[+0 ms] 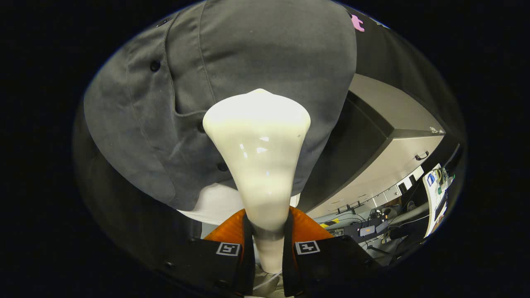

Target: Iron the clothes twice with a garment steamer, once on the left side and once on the right side.

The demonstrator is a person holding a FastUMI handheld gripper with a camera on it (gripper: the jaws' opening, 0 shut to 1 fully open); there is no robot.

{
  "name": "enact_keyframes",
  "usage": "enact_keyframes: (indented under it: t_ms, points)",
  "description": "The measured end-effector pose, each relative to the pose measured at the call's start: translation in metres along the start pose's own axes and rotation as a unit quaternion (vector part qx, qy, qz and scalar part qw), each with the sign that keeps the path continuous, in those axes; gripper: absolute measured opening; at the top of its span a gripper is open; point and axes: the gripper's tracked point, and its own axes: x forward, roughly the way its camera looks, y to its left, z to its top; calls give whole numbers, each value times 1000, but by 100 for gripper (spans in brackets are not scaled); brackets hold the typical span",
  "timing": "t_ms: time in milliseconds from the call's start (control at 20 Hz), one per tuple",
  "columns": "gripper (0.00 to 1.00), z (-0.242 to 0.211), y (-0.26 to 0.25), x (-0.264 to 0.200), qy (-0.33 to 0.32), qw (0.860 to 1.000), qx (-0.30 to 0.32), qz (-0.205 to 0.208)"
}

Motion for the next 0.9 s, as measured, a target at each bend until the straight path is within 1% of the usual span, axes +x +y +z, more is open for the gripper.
enact_keyframes:
  t_ms: [250, 450, 700, 900]
  points:
    - [35, -26, -3, 21, 27, 1000, 2, -1]
    - [35, -39, -1, 28, 40, 999, 2, -2]
    - [34, -33, -1, 17, 33, 999, 10, -2]
    - [35, -16, 2, -3, 14, 1000, 9, -2]
